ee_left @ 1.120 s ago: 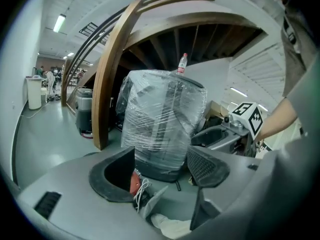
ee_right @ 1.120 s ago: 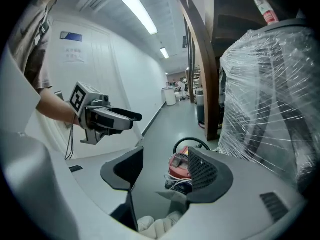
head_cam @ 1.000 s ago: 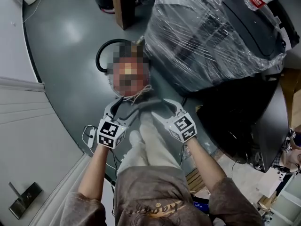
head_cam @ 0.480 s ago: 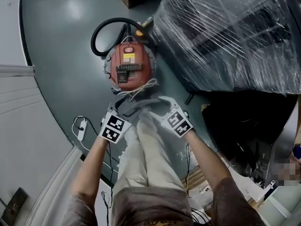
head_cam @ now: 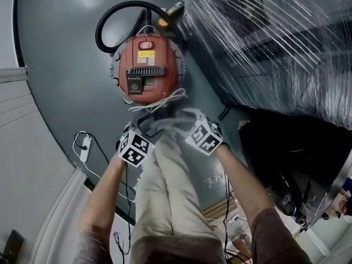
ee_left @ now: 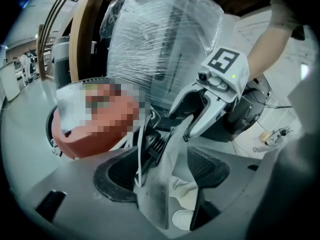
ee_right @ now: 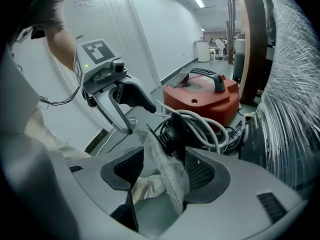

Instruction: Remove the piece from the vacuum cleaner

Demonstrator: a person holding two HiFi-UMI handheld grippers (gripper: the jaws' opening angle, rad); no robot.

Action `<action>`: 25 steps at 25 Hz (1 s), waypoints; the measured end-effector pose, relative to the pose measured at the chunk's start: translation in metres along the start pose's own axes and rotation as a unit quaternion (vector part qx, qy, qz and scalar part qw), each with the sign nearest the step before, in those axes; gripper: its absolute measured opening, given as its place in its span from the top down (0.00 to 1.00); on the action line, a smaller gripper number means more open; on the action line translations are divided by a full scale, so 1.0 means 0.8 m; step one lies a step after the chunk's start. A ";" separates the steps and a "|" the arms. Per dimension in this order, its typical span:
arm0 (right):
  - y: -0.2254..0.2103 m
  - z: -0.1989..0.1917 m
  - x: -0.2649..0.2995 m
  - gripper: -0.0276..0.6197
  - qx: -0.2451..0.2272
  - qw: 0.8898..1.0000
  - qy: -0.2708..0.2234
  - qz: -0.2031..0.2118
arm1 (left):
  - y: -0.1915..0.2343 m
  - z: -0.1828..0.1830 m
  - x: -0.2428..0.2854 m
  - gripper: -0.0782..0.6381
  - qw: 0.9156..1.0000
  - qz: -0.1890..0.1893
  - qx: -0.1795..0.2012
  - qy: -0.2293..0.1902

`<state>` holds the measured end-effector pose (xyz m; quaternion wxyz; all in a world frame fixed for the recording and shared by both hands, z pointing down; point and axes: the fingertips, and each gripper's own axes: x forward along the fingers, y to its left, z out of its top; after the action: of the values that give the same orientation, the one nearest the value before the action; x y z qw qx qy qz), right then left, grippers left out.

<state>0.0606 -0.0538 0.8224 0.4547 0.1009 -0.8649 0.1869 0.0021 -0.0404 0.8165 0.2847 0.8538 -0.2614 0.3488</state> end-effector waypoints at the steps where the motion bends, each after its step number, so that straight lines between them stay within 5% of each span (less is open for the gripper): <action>1: 0.001 -0.004 0.007 0.58 -0.009 1.000 0.006 0.006 | -0.001 -0.005 0.007 0.47 1.000 -0.002 0.006 0.006; 8: -0.001 -0.016 0.036 0.58 -0.047 0.998 0.031 0.038 | 0.006 -0.020 0.040 0.48 0.999 -0.012 0.016 0.032; 25: 0.002 -0.027 0.053 0.77 -0.038 0.996 0.038 0.065 | 0.005 -0.043 0.051 0.72 0.997 -0.019 0.019 0.065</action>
<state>0.0520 -0.0434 0.8683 0.4779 0.0201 -0.8580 0.1870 0.0096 -0.0305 0.8683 0.2913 0.8392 -0.2195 0.4034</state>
